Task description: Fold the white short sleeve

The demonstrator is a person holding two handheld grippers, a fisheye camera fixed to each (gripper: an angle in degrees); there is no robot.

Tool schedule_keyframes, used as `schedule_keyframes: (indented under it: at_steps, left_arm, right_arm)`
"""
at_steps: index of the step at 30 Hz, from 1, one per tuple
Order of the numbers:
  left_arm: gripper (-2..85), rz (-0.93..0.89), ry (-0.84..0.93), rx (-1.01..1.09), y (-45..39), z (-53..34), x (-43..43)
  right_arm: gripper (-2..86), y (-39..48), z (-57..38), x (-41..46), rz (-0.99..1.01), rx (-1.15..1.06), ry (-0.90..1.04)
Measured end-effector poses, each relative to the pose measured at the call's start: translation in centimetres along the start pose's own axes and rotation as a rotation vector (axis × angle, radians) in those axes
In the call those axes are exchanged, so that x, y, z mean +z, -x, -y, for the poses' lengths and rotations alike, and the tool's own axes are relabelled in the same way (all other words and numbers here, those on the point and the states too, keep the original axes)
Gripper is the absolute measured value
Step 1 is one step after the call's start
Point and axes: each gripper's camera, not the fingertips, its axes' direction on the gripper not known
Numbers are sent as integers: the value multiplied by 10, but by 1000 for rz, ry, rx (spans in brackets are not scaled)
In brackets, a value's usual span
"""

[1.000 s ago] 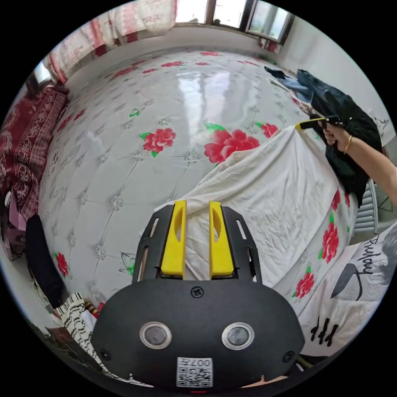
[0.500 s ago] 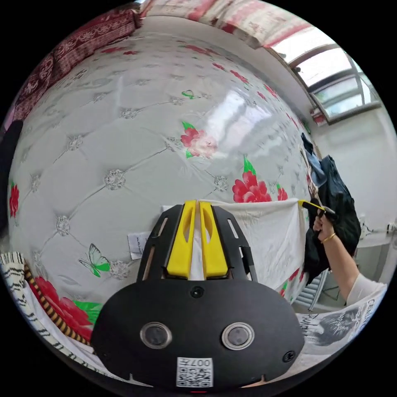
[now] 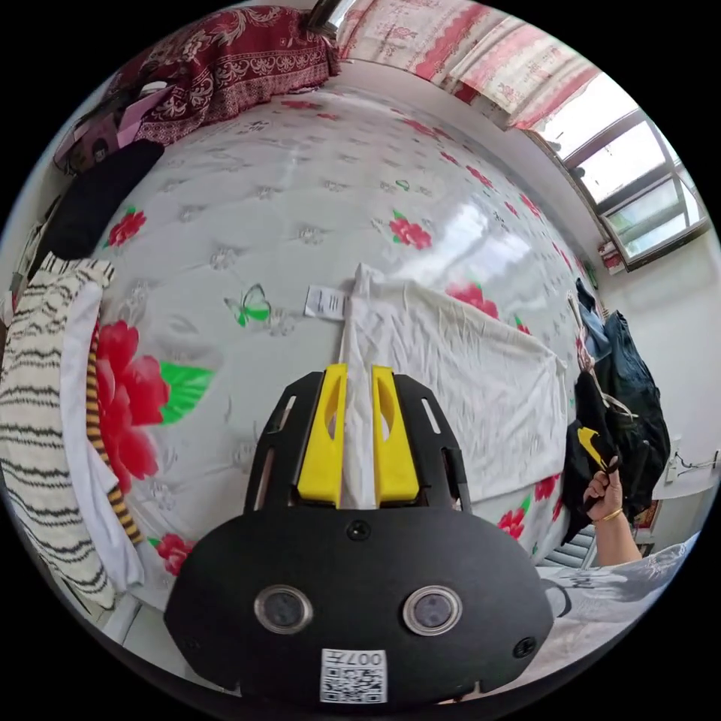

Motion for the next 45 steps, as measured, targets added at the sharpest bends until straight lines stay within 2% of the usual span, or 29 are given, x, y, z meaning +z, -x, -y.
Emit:
schedule_keyframes:
  at_steps: [6,11,16,19,21,22,24,26,27,30,34,40,45]
  left_arm:
    - [59,-123,91,-166,34,-74,-14]
    - [67,-246,133,-235,55,-92,-16]
    - [80,-316,118,-288,72,-94,-21]
    - [85,-353,98,-289,83,-95,-30]
    - [86,-365,87,-287,89,-96,-35]
    - [88,-377,78,-289,94,-97,-38]
    - [92,-401,65,-298,102,-101,-42]
    - [99,-439,46,-315,113,-107,-48]
    - [101,-448,42,-318,116,-108,-49]
    - [110,-485,29,-331,129,-117,-54]
    - [111,-550,13,-371,147,-129,-59]
    - [125,-629,4,-343,157,-131,-63]
    - [147,-695,5,-337,158,-127,-64]
  right_arm:
    - [89,-70,-61,-9,134,313,-26]
    - [86,-93,-42,0,231,334,-104]
    - [42,-85,2,11,210,310,-86]
    - [16,-26,46,14,135,95,-35]
    - [7,59,71,27,64,-205,40]
    - [6,83,73,33,51,-291,59]
    - [3,175,63,65,24,-609,155]
    - [4,227,40,97,34,-787,240]
    - [6,252,21,123,50,-868,296]
    - [18,271,-23,196,38,-927,453]
    - [38,244,-44,248,30,-856,623]
    - [63,142,21,199,57,-577,498]
    - [75,15,75,169,113,-151,429]
